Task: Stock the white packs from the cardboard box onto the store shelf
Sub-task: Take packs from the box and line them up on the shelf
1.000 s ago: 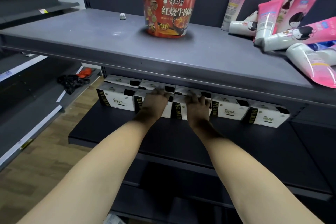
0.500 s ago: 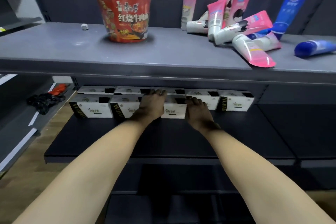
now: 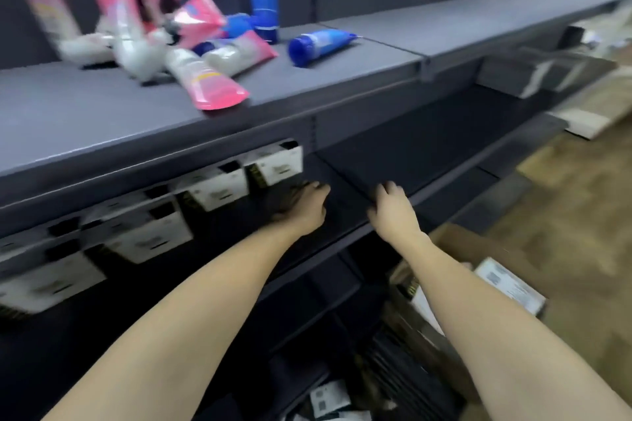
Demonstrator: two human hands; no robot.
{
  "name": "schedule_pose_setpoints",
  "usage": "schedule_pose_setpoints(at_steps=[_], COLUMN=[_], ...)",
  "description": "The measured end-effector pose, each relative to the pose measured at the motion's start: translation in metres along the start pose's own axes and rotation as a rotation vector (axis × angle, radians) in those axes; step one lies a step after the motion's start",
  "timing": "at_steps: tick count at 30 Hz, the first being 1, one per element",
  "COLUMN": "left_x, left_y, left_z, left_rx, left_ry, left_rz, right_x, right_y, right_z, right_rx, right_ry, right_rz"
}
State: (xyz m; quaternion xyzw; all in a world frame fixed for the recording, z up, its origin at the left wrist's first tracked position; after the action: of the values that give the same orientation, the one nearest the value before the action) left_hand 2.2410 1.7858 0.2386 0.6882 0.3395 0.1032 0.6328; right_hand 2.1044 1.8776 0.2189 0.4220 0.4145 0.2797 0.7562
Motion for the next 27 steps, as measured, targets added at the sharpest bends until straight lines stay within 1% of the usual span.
schedule_pose_setpoints(at_steps=[4, 8, 10, 13, 17, 20, 27], left_x=[-0.031, -0.042, -0.043, -0.044, -0.051, -0.058, -0.065], left_y=[-0.038, -0.076, -0.102, -0.141, -0.188, -0.219, -0.279], left_z=[-0.09, -0.176, -0.21, -0.249, -0.29, -0.313, -0.348], left_rx=[0.082, 0.067, 0.046, 0.034, 0.034, 0.057, 0.047], left_ry=[-0.139, -0.312, -0.382, -0.434, -0.455, -0.422, -0.348], left_rz=[0.044, 0.074, 0.129, 0.23, 0.34, 0.41, 0.531], right_x=[0.034, 0.075, 0.093, 0.119, 0.141, 0.148, 0.146], right_y=[0.019, 0.017, 0.009, -0.004, -0.022, -0.036, -0.068], right_z=[-0.108, -0.195, -0.23, -0.277, -0.331, -0.368, -0.426], right_rx=[0.042, 0.076, 0.072, 0.038, 0.052, 0.071, 0.144], right_ry=[-0.217, -0.375, -0.432, -0.511, -0.581, -0.608, -0.621], right_rz=[-0.006, 0.052, 0.101, 0.172, 0.281, 0.347, 0.381])
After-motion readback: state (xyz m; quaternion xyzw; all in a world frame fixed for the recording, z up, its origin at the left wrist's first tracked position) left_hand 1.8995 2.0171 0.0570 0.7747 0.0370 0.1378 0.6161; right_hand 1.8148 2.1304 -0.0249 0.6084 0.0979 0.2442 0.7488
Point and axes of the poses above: each hand's wrist, its own x-axis away from the middle knuckle, its own y-axis out of the back of the hand, z = x × y, the point moved 10 cm from there along -x, towards the middle knuckle, and after that the axes turned 11 degrees about -z, right-handed, at the moved point
